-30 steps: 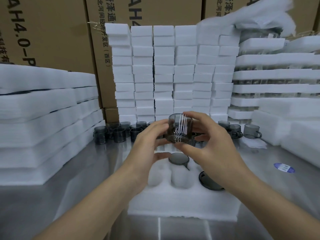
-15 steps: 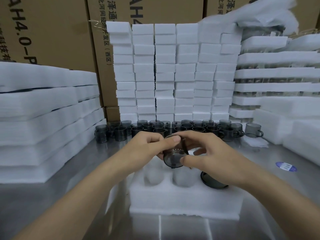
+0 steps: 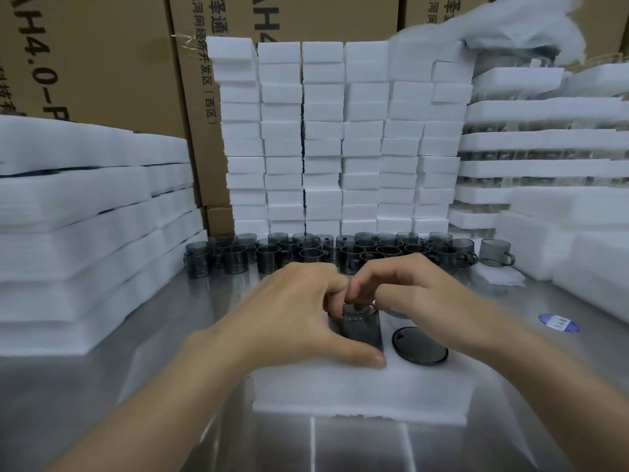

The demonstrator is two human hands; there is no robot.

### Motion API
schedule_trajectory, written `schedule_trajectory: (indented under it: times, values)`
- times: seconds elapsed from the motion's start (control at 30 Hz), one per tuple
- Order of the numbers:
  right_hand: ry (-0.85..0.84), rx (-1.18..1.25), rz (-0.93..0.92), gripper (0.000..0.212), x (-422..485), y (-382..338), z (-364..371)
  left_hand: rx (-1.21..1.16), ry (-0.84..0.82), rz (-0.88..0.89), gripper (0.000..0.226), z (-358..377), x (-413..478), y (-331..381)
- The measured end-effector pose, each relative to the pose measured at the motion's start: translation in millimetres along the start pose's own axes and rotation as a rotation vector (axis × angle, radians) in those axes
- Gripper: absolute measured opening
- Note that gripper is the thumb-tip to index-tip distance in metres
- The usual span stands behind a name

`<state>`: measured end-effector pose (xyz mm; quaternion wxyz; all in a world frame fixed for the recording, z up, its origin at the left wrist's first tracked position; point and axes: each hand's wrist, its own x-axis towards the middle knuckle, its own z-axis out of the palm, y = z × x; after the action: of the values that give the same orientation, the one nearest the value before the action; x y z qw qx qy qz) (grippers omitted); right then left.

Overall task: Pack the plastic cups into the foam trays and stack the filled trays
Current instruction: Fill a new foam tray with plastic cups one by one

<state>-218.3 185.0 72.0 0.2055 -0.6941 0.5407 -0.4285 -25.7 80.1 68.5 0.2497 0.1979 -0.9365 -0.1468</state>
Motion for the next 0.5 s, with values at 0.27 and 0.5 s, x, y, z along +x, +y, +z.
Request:
schedule_trajectory:
  times: [0.27, 0.5]
  values:
    - [0.082, -0.072, 0.004, 0.018, 2, 6, 6, -0.003, 0.067, 0.064, 0.06, 3, -1, -1]
    - [0.008, -0.215, 0.054, 0.023, 2, 17, 10, -0.166, -0.048, -0.04, 0.033, 4, 4, -16]
